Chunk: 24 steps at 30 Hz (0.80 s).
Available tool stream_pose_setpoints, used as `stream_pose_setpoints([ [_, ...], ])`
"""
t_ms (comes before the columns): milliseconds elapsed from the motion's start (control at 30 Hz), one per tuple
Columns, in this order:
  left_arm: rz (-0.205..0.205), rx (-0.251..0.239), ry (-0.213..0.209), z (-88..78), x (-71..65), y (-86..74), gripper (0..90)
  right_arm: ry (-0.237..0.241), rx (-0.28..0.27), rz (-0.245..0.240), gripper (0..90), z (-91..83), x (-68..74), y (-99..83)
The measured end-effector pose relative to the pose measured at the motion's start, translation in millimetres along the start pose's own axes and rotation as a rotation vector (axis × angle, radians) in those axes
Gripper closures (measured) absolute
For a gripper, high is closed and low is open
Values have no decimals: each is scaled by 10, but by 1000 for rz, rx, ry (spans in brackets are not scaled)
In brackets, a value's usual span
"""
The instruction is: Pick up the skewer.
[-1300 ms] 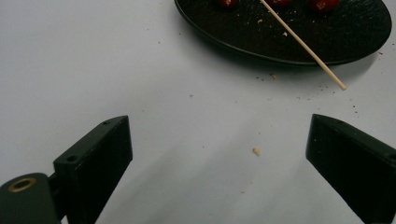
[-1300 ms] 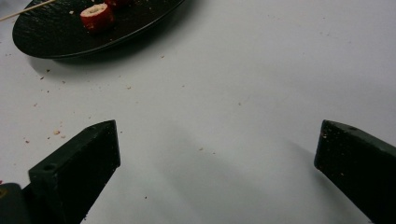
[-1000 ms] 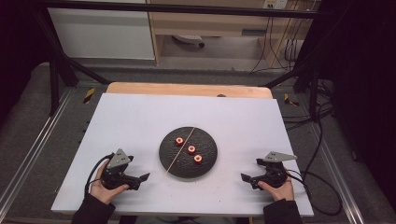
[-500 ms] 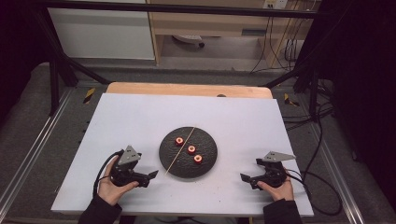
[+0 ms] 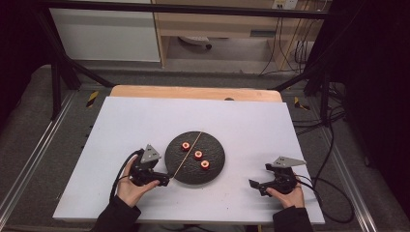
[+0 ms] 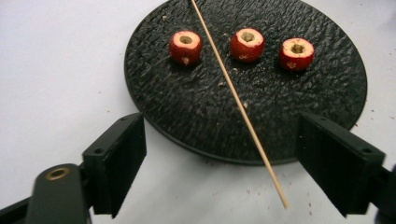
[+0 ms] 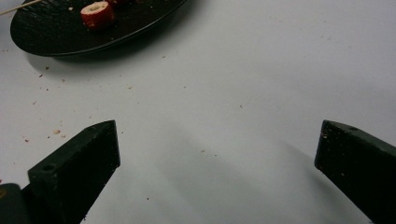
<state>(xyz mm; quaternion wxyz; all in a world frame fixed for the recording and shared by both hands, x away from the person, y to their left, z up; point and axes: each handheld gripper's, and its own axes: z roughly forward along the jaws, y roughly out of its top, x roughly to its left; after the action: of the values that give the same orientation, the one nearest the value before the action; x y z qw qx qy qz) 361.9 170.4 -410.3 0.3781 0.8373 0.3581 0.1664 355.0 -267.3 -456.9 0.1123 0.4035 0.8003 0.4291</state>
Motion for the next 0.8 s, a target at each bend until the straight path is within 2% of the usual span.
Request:
stream_pose_setpoints([
  [200,-22,33,3,191,-54,68,275,1,0,2,5,1,2,1],
  [433,-33,72,1,347,-105,110,459,2,2,3,5,6,4,0],
  [667,-47,97,11,454,-174,137,641,4,0,3,5,2,4,1],
  [800,-50,112,28,486,-205,136,713,5,-1,3,5,0,4,1],
])
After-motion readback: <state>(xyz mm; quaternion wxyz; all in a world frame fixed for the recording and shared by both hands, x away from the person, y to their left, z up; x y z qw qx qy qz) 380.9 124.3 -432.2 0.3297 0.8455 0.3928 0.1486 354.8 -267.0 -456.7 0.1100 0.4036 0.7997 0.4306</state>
